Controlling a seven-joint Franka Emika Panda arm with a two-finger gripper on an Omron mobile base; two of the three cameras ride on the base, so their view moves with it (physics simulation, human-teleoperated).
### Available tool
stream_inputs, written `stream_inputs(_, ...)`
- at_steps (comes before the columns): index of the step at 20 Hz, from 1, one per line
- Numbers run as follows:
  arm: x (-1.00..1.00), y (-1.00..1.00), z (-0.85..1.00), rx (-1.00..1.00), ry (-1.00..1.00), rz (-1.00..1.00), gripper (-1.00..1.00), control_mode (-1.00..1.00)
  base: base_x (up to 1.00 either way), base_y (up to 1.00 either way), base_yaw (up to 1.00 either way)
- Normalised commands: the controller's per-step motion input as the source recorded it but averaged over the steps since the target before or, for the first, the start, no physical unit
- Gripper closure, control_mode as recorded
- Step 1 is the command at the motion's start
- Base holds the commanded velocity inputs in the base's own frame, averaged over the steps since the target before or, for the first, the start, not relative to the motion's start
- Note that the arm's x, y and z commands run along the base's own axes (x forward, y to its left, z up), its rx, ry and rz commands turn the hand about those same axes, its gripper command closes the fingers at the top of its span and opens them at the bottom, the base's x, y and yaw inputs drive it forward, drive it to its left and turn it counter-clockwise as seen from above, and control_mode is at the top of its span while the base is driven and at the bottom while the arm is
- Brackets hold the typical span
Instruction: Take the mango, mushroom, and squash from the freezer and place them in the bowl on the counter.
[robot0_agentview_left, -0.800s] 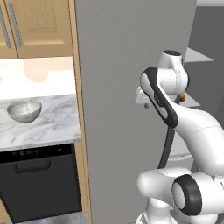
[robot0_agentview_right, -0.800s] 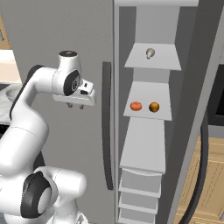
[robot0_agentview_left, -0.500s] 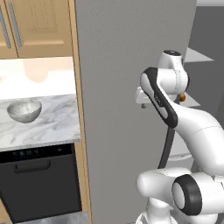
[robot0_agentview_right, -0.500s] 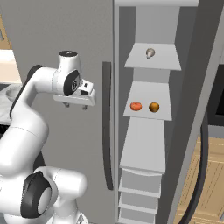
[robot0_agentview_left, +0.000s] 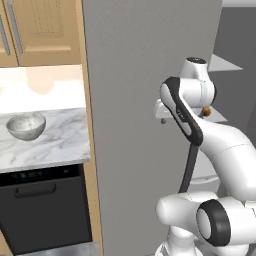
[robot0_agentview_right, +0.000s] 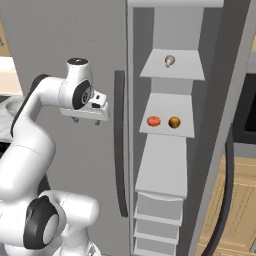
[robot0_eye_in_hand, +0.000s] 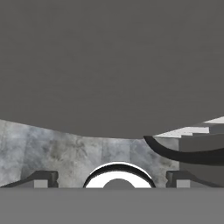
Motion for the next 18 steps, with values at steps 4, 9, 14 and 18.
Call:
stream_inputs(4,0.00,0.00,0.00,0.00,0.00,0.00,-1.00,1.00,-0.02,-0.38,0.00)
stream_inputs(9,0.00,0.00,0.00,0.00,0.00,0.00,-1.00,1.00,-0.05,-0.35,0.00)
stream_inputs(14,0.00,0.00,0.00,0.00,0.00,0.00,-1.00,1.00,0.00,-0.32,0.00)
stream_inputs(18,0.00,0.00,0.00,0.00,0.00,0.00,-1.00,1.00,0.00,-0.29,0.00)
